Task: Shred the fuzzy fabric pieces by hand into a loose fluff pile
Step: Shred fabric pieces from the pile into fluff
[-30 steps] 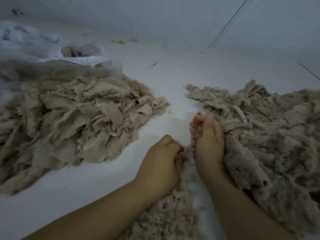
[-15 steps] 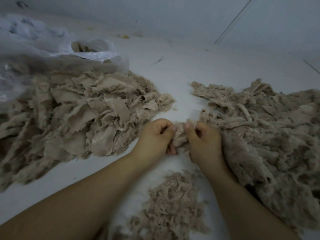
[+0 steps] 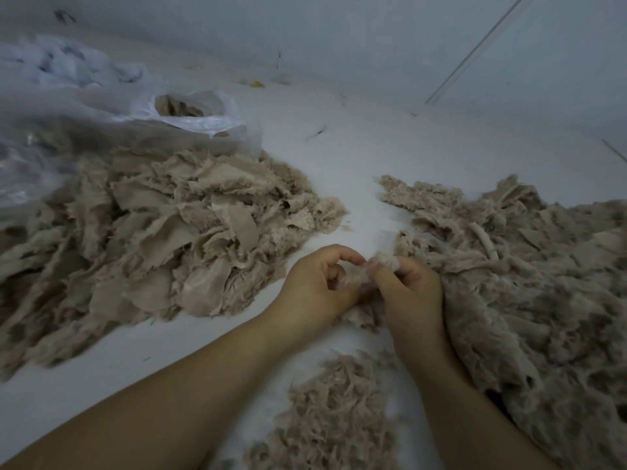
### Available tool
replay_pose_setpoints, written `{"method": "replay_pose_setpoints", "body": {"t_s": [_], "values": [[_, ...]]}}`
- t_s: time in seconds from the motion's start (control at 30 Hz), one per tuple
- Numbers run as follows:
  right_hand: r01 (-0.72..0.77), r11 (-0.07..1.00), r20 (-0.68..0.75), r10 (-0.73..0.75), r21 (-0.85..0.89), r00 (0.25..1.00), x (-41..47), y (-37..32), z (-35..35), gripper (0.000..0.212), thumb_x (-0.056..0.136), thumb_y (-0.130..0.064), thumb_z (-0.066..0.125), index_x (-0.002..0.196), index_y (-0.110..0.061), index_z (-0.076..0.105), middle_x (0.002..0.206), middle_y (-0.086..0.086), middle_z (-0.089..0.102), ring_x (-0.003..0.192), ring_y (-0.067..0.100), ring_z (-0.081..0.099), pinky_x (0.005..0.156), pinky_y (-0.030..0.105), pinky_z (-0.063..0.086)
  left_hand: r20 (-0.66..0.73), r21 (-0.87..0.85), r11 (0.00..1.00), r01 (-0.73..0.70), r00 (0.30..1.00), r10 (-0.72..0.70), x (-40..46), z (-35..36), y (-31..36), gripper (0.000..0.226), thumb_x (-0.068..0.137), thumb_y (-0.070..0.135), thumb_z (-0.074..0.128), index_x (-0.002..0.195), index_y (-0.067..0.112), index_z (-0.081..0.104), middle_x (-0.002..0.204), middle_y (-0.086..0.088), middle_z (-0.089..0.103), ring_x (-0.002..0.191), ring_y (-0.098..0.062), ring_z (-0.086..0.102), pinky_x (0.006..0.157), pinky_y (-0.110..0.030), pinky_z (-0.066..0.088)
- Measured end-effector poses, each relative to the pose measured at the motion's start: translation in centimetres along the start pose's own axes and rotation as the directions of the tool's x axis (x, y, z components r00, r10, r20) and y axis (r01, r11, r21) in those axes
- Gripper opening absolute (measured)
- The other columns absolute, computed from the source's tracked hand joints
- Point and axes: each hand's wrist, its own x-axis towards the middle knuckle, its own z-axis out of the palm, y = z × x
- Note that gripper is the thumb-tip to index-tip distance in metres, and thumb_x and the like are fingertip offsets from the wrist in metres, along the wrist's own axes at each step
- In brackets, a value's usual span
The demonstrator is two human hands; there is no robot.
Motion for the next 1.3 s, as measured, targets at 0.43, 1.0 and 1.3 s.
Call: {"method": "replay_pose_setpoints", "body": {"t_s": [0.43, 1.0, 1.3], "values": [[-0.077, 0.991, -0.022, 0.080, 0.110, 0.997, 0.6, 0.3, 0.0, 0.015, 0.094, 0.000, 0.059, 0.086, -0.010, 0.067, 0.067, -0.002, 0.072, 0.061, 0.012, 0.066, 0.058, 0.026, 0.056, -0.079, -0.194, 0.973, 0.123, 0.987, -0.141, 0.5, 0.0, 0.7, 0.030, 0.097, 0.011, 0.056, 0.075, -0.008, 0.051, 0.047, -0.008, 0.046, 0.034, -0.014, 0.041, 0.036, -0.018, 0.033], [-0.049, 0.997, 0.040, 0.047, 0.055, 0.998, 0.2, 0.3, -0.1, 0.019, 0.078, -0.016, 0.050, 0.069, -0.005, 0.064, 0.062, 0.022, 0.054, 0.055, 0.027, 0.043, 0.052, 0.040, 0.040, 0.109, -0.180, 0.955, 0.237, 0.969, -0.220, 1.5, -1.2, 1.5, 0.027, 0.093, 0.017, 0.063, 0.068, 0.016, 0.053, 0.050, -0.003, 0.050, 0.036, -0.012, 0.047, 0.033, -0.017, 0.029], [-0.039, 0.998, -0.024, 0.040, 0.040, 0.999, 0.5, 0.7, 0.2, 0.036, 0.104, -0.019, 0.047, 0.081, 0.007, 0.056, 0.073, 0.037, 0.048, 0.063, 0.028, 0.046, 0.059, 0.058, 0.047, -0.005, -0.199, 0.969, 0.149, 0.988, -0.153, 1.1, -0.7, 1.3, 0.015, 0.097, 0.010, 0.057, 0.082, 0.010, 0.054, 0.045, -0.004, 0.049, 0.033, -0.016, 0.032, 0.037, -0.018, 0.025]]}}
